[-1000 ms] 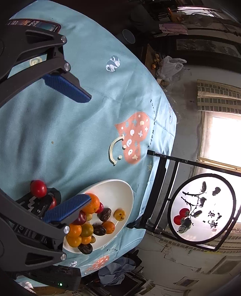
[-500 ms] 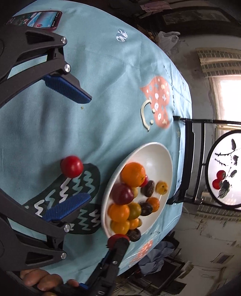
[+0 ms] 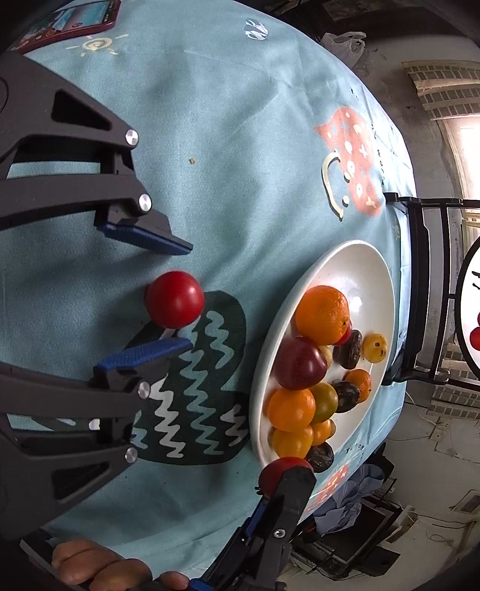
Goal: Organize fruits
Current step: 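Grasp a red cherry tomato with the right tool while the left tool grasps another cherry tomato, then drop both cherry tomatoes onto the white plate, opening both tools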
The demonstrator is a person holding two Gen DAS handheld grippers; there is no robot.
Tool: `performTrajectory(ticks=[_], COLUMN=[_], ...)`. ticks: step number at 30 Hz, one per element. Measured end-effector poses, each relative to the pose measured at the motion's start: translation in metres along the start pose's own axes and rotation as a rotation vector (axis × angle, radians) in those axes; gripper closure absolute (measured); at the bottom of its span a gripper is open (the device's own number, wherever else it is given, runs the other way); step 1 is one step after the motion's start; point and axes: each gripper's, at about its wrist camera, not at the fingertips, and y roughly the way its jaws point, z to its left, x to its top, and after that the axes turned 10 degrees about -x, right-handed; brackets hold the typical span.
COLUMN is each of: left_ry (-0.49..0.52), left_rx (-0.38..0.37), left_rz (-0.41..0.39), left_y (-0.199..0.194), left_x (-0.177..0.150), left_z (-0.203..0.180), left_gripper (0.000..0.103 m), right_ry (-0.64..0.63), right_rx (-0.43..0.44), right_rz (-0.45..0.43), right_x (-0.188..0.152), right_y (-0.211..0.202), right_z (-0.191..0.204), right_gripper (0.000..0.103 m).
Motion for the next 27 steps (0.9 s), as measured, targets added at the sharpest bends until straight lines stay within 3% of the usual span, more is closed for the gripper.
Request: performTrajectory(ticks=[8,16,22,27], left_ry=[0.004,-0.011,0.003,0.041], left_rx=[-0.002,-0.013,0.002,0.002], left_rz=[0.006,-0.007,-0.105,-0.187], left_y=[0.001,-0.001,-0.02,-0.036], left_x=[0.0,0.001,0.004,0.005], left_z=[-0.001,0.0,-0.003,-0.009], left_gripper=[0.072,0.073,0.073,0.073], right_ry=[-0.002,-0.008,-0.024,-0.046], right_rx=[-0.004,-0.007,-0.021,-0.063], right_rz=[0.001,-0.007,-0.043,-0.136], right_x=[0.0,0.001,0.003,0.007], right_y=[0.001,-0.001,-0.006,-0.018], right_z=[0.0,0.0,0.002,0.003], right_gripper=[0.074,0.074,0.074,0.074])
